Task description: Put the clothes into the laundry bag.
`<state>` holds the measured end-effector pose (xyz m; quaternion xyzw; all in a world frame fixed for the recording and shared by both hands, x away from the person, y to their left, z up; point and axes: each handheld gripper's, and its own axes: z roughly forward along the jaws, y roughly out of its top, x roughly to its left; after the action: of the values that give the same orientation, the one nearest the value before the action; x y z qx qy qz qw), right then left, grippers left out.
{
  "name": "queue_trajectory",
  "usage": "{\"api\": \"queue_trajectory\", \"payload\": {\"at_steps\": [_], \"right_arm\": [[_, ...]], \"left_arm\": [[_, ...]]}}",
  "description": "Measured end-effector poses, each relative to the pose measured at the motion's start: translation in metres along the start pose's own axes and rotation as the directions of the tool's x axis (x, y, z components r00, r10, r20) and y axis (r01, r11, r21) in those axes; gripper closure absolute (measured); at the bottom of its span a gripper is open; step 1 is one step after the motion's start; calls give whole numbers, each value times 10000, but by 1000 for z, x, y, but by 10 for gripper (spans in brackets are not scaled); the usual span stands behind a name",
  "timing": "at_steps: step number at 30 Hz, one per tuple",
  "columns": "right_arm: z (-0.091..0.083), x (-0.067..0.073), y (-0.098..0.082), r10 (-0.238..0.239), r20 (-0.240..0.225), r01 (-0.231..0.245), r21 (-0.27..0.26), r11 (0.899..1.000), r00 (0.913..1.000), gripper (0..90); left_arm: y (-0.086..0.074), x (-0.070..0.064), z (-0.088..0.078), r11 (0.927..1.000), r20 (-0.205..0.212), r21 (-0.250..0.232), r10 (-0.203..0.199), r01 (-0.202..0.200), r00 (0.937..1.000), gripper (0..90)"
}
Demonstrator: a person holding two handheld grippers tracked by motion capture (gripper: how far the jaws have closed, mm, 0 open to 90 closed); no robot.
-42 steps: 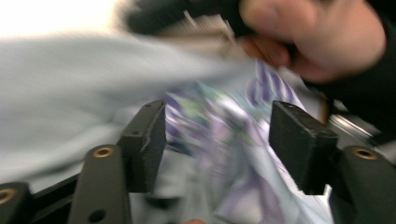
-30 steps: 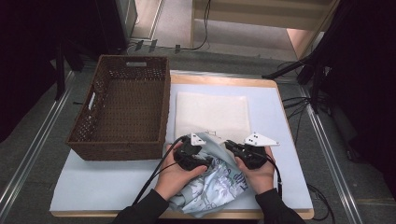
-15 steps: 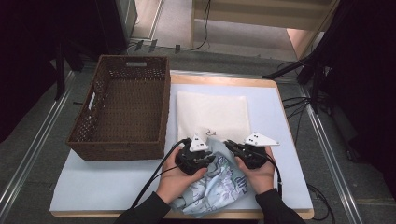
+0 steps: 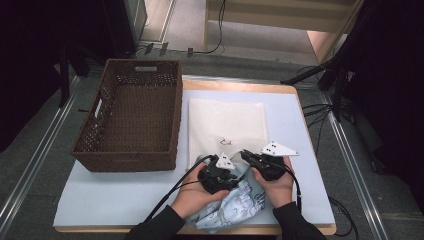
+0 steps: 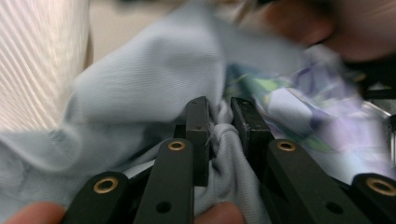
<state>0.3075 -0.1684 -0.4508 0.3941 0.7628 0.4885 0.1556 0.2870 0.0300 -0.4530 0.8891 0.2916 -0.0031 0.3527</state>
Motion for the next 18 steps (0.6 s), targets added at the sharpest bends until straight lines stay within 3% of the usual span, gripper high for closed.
{"api": "queue_trajectory", "payload": {"at_steps": [2, 3, 4, 5, 6, 8, 11, 14, 15, 16, 17, 18], "right_arm": [[-6, 0, 4, 24, -88, -26, -246, 9997, 10000, 878], [-8, 0, 6, 45, -143, -50, -359, 9993, 9999, 878], [-10, 0, 7, 56, -180, -64, -455, 9989, 9998, 879], [-12, 1, 8, 61, -225, -73, -529, 9986, 9997, 879], [-14, 1, 9, 25, -229, -39, -595, 9982, 9997, 878], [-14, 2, 8, 8, -267, -23, -535, 9986, 9996, 878], [-13, 3, 7, -8, -255, -3, -416, 9991, 9997, 878], [-11, 2, 4, 42, -214, -48, -301, 9995, 9998, 878], [-11, 0, 4, 20, -205, -26, -315, 9995, 9998, 878], [-11, 0, 4, 20, -205, -26, -315, 9995, 9998, 878], [-11, 0, 4, 14, -208, -20, -310, 9995, 9998, 878], [-11, 1, 4, 20, -181, -24, -255, 9997, 9998, 878]], "left_arm": [[-2, 1, 3, 9999, -369, 37, 134, -133, 9992, 810], [-2, 1, 0, 9998, -1423, 34, 179, -176, 9897, 824], [-2, 1, 0, 9998, -1423, 34, 179, -176, 9897, 832], [-3, 5, -3, 9999, -2572, -112, -40, 12, 9664, 837], [-4, 10, -4, 9993, -2715, -271, -334, 271, 9619, 840], [-8, 16, -7, 9964, -3165, -595, -764, 606, 9455, 840], [-10, 18, -11, 9926, -2962, -973, -983, 723, 9501, 819], [-14, 15, -28, 9802, -1975, -1853, -1069, 699, 9745, 749], [-14, 14, -35, 9761, -1776, -2046, -1105, 732, 9779, 660], [-14, 13, -41, 9734, -1685, -2157, -1149, 771, 9790, 660], [-15, 12, -48, 9710, -1758, -2274, -1155, 738, 9776, 619], [-16, 12, -57, 9636, -1880, -2574, -1232, 722, 9744, 540]]}}
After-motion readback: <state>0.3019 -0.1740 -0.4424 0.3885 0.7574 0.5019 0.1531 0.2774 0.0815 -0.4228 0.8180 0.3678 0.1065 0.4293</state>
